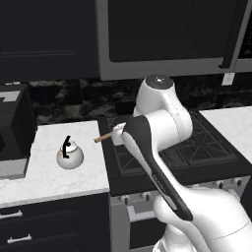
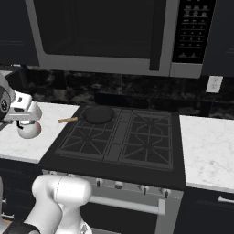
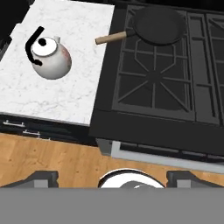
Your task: Pick the kettle from the counter and place it on a stove burner. Then turn the burner on.
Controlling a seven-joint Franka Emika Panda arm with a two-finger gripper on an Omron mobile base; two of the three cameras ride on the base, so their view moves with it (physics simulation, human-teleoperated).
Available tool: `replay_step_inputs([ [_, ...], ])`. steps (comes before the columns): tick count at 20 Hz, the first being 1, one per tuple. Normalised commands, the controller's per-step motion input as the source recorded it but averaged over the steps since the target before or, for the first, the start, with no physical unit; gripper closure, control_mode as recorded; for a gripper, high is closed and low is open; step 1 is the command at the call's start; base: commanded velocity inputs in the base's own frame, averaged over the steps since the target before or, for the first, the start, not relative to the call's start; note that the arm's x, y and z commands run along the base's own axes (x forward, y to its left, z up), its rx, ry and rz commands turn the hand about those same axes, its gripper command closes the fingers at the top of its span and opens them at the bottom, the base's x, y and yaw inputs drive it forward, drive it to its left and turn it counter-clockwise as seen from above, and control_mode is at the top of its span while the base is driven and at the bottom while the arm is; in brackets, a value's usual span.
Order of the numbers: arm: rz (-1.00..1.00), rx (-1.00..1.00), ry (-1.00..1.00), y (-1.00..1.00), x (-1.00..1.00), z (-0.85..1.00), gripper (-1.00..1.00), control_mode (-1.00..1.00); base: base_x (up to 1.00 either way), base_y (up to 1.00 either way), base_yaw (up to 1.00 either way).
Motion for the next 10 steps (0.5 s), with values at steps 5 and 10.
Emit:
replay_step_inputs([
  [5,0.00,-0.07,0.00,1.00,-0.23,-0.04,-1.00,-1.00,0.00,0.00,0.00],
  [10,0.00,-0.05,0.00,1.00,0.19,-0.02,-1.00,-1.00,0.00,0.00,0.00],
])
